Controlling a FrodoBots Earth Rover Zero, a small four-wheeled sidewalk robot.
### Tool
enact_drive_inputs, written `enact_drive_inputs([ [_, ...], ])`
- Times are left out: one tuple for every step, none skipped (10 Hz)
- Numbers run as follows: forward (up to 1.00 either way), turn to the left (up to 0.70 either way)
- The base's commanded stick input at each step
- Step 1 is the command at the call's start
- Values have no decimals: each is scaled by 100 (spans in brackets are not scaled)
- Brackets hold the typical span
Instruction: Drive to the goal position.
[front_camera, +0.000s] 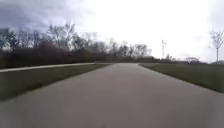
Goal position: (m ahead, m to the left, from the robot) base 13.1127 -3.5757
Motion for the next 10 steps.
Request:
enact_drive_inputs([
  [100,-15],
  [100,-29],
  [100,-38],
  [100,-39],
  [100,-29],
  [100,-8],
  [100,0],
  [100,0],
  [100,0],
  [100,0],
])
